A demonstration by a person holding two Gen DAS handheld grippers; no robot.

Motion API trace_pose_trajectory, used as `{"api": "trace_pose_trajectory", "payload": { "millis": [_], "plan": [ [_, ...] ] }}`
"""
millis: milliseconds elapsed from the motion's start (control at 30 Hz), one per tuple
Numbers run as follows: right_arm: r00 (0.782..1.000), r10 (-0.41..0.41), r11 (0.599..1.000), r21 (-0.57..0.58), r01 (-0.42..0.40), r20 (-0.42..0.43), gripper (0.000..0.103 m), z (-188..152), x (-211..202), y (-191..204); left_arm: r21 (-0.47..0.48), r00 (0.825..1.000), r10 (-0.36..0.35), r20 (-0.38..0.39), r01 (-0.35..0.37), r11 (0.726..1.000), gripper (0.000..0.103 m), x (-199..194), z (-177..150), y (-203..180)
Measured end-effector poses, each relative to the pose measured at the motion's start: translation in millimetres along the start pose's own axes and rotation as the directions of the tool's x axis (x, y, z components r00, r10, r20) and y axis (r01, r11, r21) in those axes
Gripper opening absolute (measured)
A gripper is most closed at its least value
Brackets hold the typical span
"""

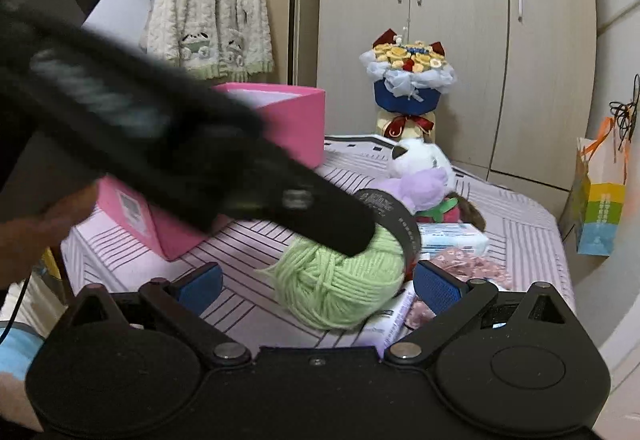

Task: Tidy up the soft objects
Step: 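Move the left tool to the green yarn ball and grasp it, then carry the green yarn ball with the left tool into the pink box and release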

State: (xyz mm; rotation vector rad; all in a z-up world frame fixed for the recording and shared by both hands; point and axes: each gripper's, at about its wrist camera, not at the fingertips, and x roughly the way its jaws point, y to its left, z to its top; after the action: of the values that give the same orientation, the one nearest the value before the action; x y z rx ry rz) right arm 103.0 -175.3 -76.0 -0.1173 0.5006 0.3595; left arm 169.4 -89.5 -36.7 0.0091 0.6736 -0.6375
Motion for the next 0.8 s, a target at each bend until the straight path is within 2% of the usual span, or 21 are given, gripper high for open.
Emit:
{"api": "trace_pose_trajectory", "payload": {
  "millis": [100,167,233,433,500,567,600,700,800],
  "plan": [
    [1.0,-0.016,0.999,0.03,0.016,0.002,0.103,0.5,13.1,-0.6,-0.051,1.0,0.001,-0.011,-0.001,0.999,0.093,14.6,2.1,10.7],
    [1.0,-0.025,0.998,0.056,0.025,-0.01,0.103,0.8,18.6,-3.2,-0.092,1.0,-0.012,-0.026,0.01,0.996,0.087,22.0,1.4,17.6],
    [0.999,-0.027,0.995,0.094,0.029,-0.022,0.103,0.8,22.2,-6.9,-0.122,0.999,-0.024,-0.042,0.019,0.992,0.087,27.6,-0.3,22.3],
    [1.0,-0.015,0.986,0.167,0.018,-0.019,0.101,-3.6,25.7,-14.7,-0.133,0.997,0.009,-0.072,-0.018,0.991,0.082,38.2,-11.9,26.4],
    [1.0,-0.022,0.987,0.161,0.025,-0.019,0.096,-5.9,26.8,-11.8,-0.138,0.997,0.012,-0.072,-0.022,0.99,0.079,41.9,-13.8,27.6],
    [0.999,-0.05,0.989,0.138,0.052,-0.016,0.095,-7.8,28.6,-7.3,-0.156,0.997,-0.014,-0.072,0.002,0.988,0.069,44.9,-15.5,29.5],
    [0.997,-0.074,0.989,0.123,0.076,-0.016,0.092,-9.3,29.9,-4.5,-0.164,0.997,-0.029,-0.073,0.017,0.986,0.067,45.6,-15.9,30.1],
    [0.992,-0.128,0.988,0.092,0.127,-0.006,0.085,-10.2,33.7,-0.9,-0.138,0.997,-0.015,-0.081,0.004,0.99,0.064,46.4,-17.0,25.6],
    [0.99,-0.142,0.985,0.096,0.14,0.012,0.076,-11.0,33.3,1.1,-0.133,0.997,-0.01,-0.074,0.0,0.991,0.064,45.2,-19.8,24.8]
  ]
}}
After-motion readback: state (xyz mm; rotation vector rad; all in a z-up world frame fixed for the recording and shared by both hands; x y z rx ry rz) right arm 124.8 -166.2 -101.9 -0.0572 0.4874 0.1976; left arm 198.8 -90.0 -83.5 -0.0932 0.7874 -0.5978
